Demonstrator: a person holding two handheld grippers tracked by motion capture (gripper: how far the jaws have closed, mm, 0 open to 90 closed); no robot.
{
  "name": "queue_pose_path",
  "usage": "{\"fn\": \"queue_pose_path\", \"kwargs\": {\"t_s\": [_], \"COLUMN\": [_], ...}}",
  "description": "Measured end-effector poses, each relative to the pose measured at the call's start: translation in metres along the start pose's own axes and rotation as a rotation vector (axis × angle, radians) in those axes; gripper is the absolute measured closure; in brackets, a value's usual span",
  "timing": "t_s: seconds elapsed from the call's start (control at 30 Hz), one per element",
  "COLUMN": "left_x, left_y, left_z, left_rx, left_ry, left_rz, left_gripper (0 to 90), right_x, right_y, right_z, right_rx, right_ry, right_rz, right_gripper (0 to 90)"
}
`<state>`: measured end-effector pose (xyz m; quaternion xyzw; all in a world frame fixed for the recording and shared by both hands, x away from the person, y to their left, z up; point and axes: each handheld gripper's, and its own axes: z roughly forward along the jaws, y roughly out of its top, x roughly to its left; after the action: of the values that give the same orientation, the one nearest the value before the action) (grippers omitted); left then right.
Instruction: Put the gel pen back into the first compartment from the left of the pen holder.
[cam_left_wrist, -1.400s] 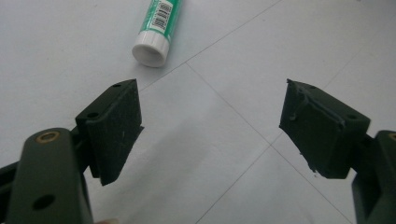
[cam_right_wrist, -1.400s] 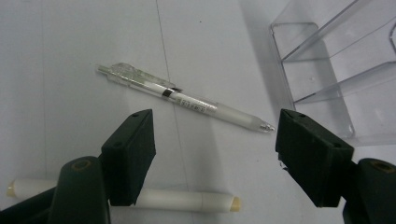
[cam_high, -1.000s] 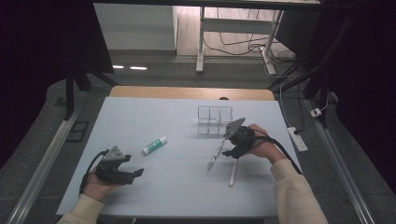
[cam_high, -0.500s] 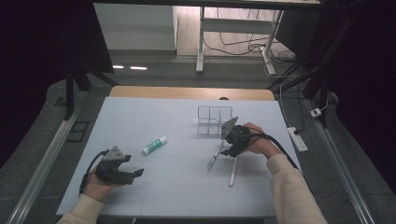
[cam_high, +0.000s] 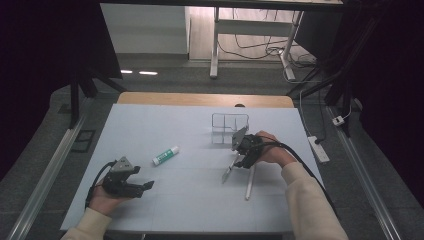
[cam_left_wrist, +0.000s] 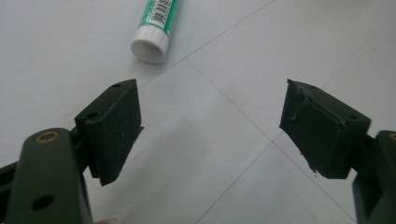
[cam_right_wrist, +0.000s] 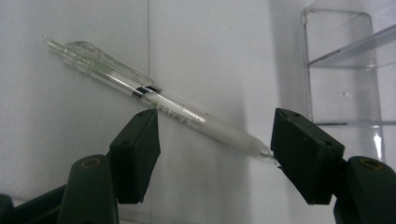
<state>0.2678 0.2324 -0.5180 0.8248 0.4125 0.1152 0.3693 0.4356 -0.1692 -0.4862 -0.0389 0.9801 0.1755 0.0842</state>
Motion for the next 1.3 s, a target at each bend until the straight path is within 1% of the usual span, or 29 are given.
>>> {"fn": "queue_pose_path", "kwargs": {"t_s": [0.1, 0.27, 0.37, 0.53, 0.7, 0.8, 0.87, 0.93, 1.0, 1.07, 1.13, 1.17, 1.2, 1.3], "left_x": [0.000, 0.000, 0.000, 0.000, 0.000, 0.000, 0.000, 0.000, 0.001, 0.001, 0.001, 0.001, 0.000, 0.000], "left_y": [0.000, 0.000, -0.001, -0.001, -0.001, -0.001, -0.001, -0.001, -0.001, -0.001, -0.001, -0.001, -0.001, -0.001], "left_z": [0.000, 0.000, 0.000, 0.001, 0.001, 0.001, 0.001, 0.001, 0.001, 0.001, 0.001, 0.001, 0.001, 0.001], "left_rx": [0.000, 0.001, 0.002, 0.005, 0.006, 0.006, 0.006, 0.007, 0.009, 0.009, 0.009, 0.009, 0.010, 0.009], "left_ry": [0.000, -0.001, -0.001, -0.002, -0.002, -0.002, -0.002, -0.001, -0.001, -0.001, 0.000, -0.001, -0.001, 0.000], "left_rz": [0.000, 0.000, 0.000, 0.001, 0.001, 0.003, 0.003, 0.001, 0.001, 0.001, 0.001, 0.001, 0.002, 0.001], "left_gripper": [20.2, 20.2, 20.2, 20.2, 20.2, 20.1, 20.1, 20.1, 20.1, 20.1, 20.1, 20.1, 20.1, 20.0], "right_x": [0.000, -0.002, -0.003, -0.005, -0.007, -0.010, -0.011, -0.012, -0.011, -0.011, -0.011, -0.011, -0.011, -0.009], "right_y": [0.002, 0.004, 0.003, 0.003, 0.003, 0.003, 0.004, 0.006, 0.008, 0.009, 0.009, 0.008, 0.009, 0.009], "right_z": [0.002, 0.006, 0.009, 0.010, 0.011, 0.012, 0.014, 0.014, 0.015, 0.017, 0.017, 0.018, 0.017, 0.016], "right_rx": [0.016, 0.020, 0.042, 0.043, 0.053, 0.049, 0.047, 0.060, 0.049, 0.058, 0.058, 0.045, 0.055, 0.060], "right_ry": [0.004, 0.012, 0.023, 0.027, 0.050, 0.062, 0.065, 0.062, 0.071, 0.080, 0.085, 0.101, 0.097, 0.103], "right_rz": [-0.006, -0.013, -0.017, -0.018, -0.015, -0.009, -0.014, -0.023, -0.032, -0.043, -0.042, -0.037, -0.043, -0.062], "right_gripper": [31.6, 32.0, 32.7, 33.4, 34.9, 35.8, 36.0, 37.0, 38.3, 38.5, 40.3, 41.7, 43.6, 48.8]}}
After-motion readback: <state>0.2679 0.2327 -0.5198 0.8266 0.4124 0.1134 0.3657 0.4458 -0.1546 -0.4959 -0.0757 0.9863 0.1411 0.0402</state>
